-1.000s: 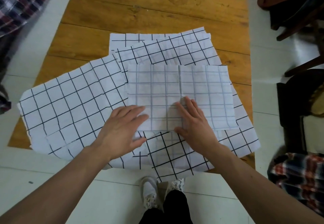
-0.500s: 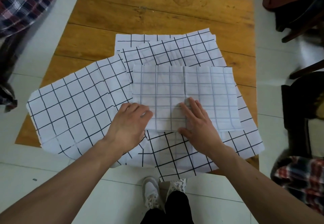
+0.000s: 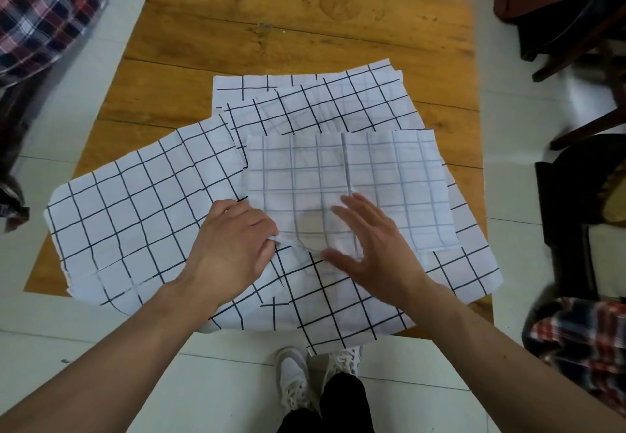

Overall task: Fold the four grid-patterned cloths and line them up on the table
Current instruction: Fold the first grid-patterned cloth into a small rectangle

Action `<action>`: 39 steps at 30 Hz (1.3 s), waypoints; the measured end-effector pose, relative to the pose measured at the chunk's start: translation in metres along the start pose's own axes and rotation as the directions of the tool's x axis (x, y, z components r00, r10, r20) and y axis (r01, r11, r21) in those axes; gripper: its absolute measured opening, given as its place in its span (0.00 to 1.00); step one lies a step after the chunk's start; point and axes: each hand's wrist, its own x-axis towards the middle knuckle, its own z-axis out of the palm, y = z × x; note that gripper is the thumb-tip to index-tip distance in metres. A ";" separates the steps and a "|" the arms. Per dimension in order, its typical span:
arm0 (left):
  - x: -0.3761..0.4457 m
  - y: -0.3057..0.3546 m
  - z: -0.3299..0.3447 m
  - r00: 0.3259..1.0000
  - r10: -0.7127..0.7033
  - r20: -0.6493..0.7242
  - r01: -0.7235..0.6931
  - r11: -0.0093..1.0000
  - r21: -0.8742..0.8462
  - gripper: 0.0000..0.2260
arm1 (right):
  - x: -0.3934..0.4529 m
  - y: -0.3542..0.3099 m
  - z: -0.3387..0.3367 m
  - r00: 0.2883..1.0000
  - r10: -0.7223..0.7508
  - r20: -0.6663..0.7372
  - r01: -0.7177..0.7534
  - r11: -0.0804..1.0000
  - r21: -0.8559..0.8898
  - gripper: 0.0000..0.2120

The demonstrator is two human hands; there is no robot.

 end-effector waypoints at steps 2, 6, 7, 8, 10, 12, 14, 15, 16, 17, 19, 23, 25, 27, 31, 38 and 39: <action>0.003 0.013 -0.007 0.998 -0.056 -0.006 0.056 0.998 -0.023 0.10 | -0.004 -0.012 0.003 0.997 -0.062 0.045 0.065 0.996 -0.060 0.39; 0.006 0.043 -0.018 0.995 -0.097 0.007 0.098 0.994 -0.046 0.08 | -0.010 -0.023 0.021 0.995 -0.082 -0.051 0.080 0.996 -0.047 0.31; 0.006 0.049 -0.019 0.997 -0.079 0.003 0.079 0.994 -0.072 0.08 | -0.011 -0.024 0.024 0.989 -0.095 -0.112 0.091 0.995 -0.033 0.25; 0.006 0.053 -0.021 0.999 -0.048 -0.004 0.047 0.993 -0.106 0.07 | -0.011 -0.024 0.024 0.978 -0.114 -0.173 0.112 0.994 -0.020 0.18; 0.005 0.053 -0.022 1.000 0.025 -0.019 -0.027 0.984 -0.175 0.05 | -0.011 -0.020 0.022 0.954 -0.158 -0.254 0.162 0.987 -0.006 0.09; 0.005 0.044 -0.018 0.999 0.040 -0.009 -0.041 0.976 -0.213 0.08 | -0.013 -0.013 0.016 0.939 -0.186 -0.290 0.197 0.980 0.008 0.06; 0.007 0.029 -0.012 1.000 -0.008 0.025 0.013 0.975 -0.222 0.12 | -0.017 -0.003 0.007 0.926 -0.200 -0.319 0.223 0.974 0.036 0.07; 0.009 0.020 -0.007 0.999 -0.030 0.042 0.038 0.977 -0.210 0.11 | -0.020 0.001 0.003 0.921 -0.205 -0.332 0.233 0.971 0.047 0.08; 0.011 0.011 -0.001 0.997 -0.050 0.061 0.061 0.980 -0.188 0.11 | -0.023 0.005 -0.002 0.915 -0.211 -0.345 0.243 0.969 0.053 0.09; 0.013 0.004 0.004 0.995 -0.066 0.076 0.078 0.983 -0.165 0.10 | -0.026 0.009 -0.006 0.908 -0.218 -0.357 0.253 0.966 0.052 0.10; 0.017 -0.005 0.010 0.994 -0.072 0.078 0.083 0.986 -0.147 0.07 | -0.034 0.016 -0.010 0.895 -0.233 -0.379 0.263 0.964 0.028 0.10; 0.021 -0.004 0.010 0.999 -0.031 0.033 0.035 0.992 -0.119 0.04 | -0.047 0.031 -0.005 0.897 -0.229 -0.377 0.221 0.973 -0.067 0.09; 0.018 -0.003 0.006 0.999 -0.014 0.029 0.017 0.996 -0.093 0.04 | -0.050 0.035 0.002 0.903 -0.236 -0.359 0.210 0.971 -0.111 0.07; 0.013 -0.007 0.001 0.999 -0.008 0.037 0.010 0.999 -0.054 0.04 | -0.048 0.034 0.008 0.910 -0.227 -0.346 0.195 0.973 -0.124 0.07; -0.004 -0.013 -0.018 0.999 -0.022 0.042 0.023 1.000 -0.007 0.05 | -0.034 0.028 0.011 0.919 -0.205 -0.336 0.172 0.977 -0.124 0.12; -0.034 -0.002 -0.043 1.000 -0.019 -0.010 0.019 1.000 -0.023 0.04 | -0.009 0.021 -0.002 0.870 -0.265 -0.416 0.252 0.964 -0.087 0.06; -0.036 0.001 -0.042 1.000 -0.024 -0.020 0.023 0.999 -0.038 0.04 | -0.010 0.021 -0.004 0.873 -0.262 -0.412 0.250 0.965 -0.085 0.07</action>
